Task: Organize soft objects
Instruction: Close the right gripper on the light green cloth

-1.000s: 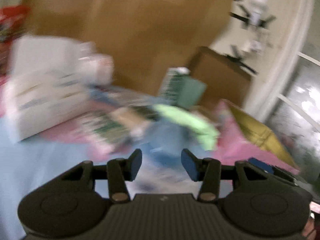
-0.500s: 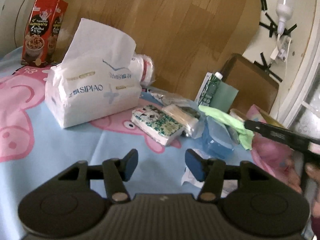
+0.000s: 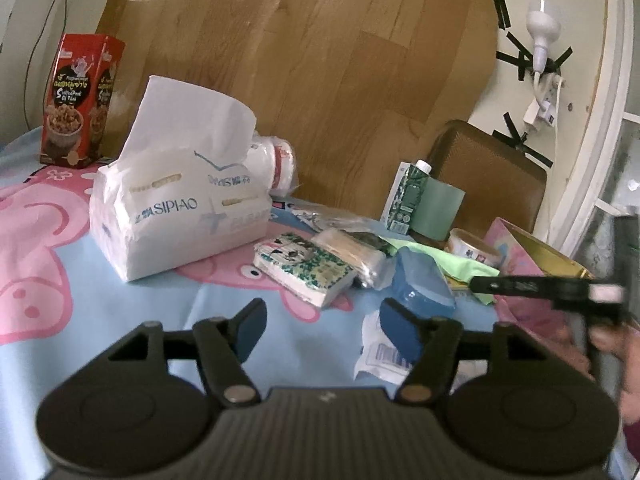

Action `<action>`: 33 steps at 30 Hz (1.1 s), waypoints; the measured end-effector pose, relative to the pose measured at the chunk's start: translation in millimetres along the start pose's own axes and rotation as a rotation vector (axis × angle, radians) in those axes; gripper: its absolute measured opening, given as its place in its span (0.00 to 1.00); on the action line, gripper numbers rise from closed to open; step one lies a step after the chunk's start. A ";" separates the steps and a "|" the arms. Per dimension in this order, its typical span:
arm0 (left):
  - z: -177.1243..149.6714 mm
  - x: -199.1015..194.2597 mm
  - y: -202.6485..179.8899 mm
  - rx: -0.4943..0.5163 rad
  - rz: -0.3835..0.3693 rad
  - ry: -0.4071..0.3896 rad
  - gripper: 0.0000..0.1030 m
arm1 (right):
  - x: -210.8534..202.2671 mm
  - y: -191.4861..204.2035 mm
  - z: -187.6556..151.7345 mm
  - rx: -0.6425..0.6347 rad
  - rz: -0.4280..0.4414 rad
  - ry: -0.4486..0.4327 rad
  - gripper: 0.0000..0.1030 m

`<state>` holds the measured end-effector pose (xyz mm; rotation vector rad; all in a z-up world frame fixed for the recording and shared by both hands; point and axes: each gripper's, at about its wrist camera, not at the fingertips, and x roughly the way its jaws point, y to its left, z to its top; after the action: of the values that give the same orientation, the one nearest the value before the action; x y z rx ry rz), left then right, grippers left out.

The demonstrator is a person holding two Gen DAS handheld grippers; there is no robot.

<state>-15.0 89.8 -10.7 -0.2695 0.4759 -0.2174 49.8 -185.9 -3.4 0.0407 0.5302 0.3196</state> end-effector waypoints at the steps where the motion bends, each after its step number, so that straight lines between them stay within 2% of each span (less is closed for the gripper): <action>1: -0.1 0.3 -0.2 0.001 0.003 0.001 0.64 | -7.5 4.9 -2.8 -0.038 -0.003 -0.019 0.02; 4: 0.4 2.0 -0.5 0.001 0.009 0.008 0.64 | -15.8 8.6 -0.4 -0.096 -0.055 -0.075 0.05; 6: 0.2 1.4 -0.7 -0.001 0.019 0.005 0.64 | -9.7 -0.5 5.0 -0.070 -0.096 -0.084 0.21; 7: 0.0 0.9 -0.6 -0.001 0.022 0.002 0.64 | -4.6 -6.2 7.3 -0.047 -0.108 -0.079 0.37; 8: -0.1 0.6 -0.5 0.000 0.024 0.000 0.64 | 1.4 -10.9 8.7 -0.024 -0.120 -0.073 0.43; 10: -0.3 0.7 -0.3 0.006 0.024 -0.005 0.67 | 13.0 -11.0 8.8 -0.033 -0.129 -0.051 0.42; 12: -1.4 -0.2 -2.4 0.015 0.024 -0.010 0.68 | 21.5 -2.4 7.1 -0.078 -0.176 -0.056 0.45; 16: -1.0 0.6 -5.0 0.037 0.026 -0.011 0.68 | 34.1 -3.0 5.1 -0.088 -0.172 -0.032 0.43; 17: -1.1 0.9 -5.7 0.041 0.026 -0.011 0.68 | 35.6 -4.1 3.9 -0.096 -0.185 -0.027 0.41; 18: -1.0 1.2 -6.1 0.045 0.026 -0.011 0.68 | 39.1 -4.8 3.6 -0.099 -0.192 -0.018 0.35; 20: -1.0 0.9 -6.5 0.048 0.026 -0.013 0.68 | 42.7 -11.6 5.2 -0.071 -0.181 -0.009 0.31; 22: -1.1 0.4 -6.4 0.048 0.026 -0.017 0.69 | 45.6 -14.3 7.6 -0.070 -0.180 0.002 0.19; 23: -1.2 0.4 -6.4 0.048 0.024 -0.017 0.69 | 47.5 -13.3 7.1 -0.077 -0.174 0.006 0.06; 27: -0.5 1.0 -5.4 0.044 0.022 -0.016 0.69 | 37.5 -7.8 3.9 -0.093 -0.149 0.000 0.04; 33: -0.3 1.0 -4.1 0.037 0.013 -0.014 0.69 | -29.8 0.6 -17.0 -0.063 0.006 -0.040 0.04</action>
<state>-14.8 85.6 -10.2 -0.2320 0.4592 -0.2114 16.8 -195.3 -3.4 -0.0120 0.4797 0.3408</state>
